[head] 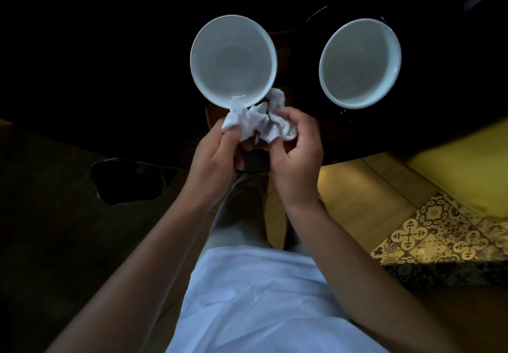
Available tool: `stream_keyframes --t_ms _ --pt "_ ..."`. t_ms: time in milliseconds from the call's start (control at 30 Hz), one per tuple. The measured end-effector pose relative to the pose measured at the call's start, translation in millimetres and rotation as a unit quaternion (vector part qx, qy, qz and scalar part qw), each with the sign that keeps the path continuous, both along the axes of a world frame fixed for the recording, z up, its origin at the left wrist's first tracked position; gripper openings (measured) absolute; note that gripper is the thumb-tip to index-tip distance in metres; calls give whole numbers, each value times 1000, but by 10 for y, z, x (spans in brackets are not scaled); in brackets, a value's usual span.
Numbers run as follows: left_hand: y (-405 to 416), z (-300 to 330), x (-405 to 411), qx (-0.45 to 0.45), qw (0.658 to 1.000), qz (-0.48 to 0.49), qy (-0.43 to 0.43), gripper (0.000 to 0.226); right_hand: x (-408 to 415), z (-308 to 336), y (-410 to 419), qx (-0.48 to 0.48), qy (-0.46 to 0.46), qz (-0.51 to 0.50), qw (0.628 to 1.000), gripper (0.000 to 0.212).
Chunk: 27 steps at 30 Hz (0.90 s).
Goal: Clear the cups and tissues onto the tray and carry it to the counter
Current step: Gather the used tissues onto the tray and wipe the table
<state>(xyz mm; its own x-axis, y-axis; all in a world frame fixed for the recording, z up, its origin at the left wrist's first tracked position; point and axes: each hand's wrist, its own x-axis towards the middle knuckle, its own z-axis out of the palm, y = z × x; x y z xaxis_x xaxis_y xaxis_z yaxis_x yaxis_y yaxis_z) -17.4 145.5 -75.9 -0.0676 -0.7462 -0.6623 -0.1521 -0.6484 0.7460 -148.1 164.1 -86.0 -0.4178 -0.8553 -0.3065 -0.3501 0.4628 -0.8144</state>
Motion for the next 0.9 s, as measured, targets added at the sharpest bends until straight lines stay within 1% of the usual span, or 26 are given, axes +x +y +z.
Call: stream_keyframes --t_ms 100,200,267,300,367,467,567,633,733,800,900 --pt "57 -53 7 -40 997 -32 -59 19 3 -66 -46 -10 48 9 999 23" --pt "75 -83 2 -51 993 -28 -103 4 36 -103 -111 -6 98 25 995 20" --pt "57 -72 0 -57 991 -3 -120 17 53 -104 -147 4 133 36 990 23" --pt "45 -68 2 -59 990 3 -127 20 55 -95 -160 11 138 40 990 26" --pt "22 -57 0 -68 987 0 -143 21 64 -49 -175 35 102 39 993 31" --pt "11 -96 2 -66 987 5 -145 22 82 67 -155 69 10 19 997 39" --pt "40 -102 -8 -37 994 20 -105 25 66 171 -93 82 -64 6 995 49" --pt "68 -80 -5 -29 997 26 -72 28 55 200 -60 73 -68 18 995 52" --pt "114 -73 23 -25 998 29 -56 28 48 186 -20 28 18 38 999 49" --pt "122 -82 42 -29 997 37 -61 24 24 139 -11 2 78 39 996 40" --pt "116 -100 59 -49 992 25 -109 26 -31 76 -32 -7 121 51 991 27"
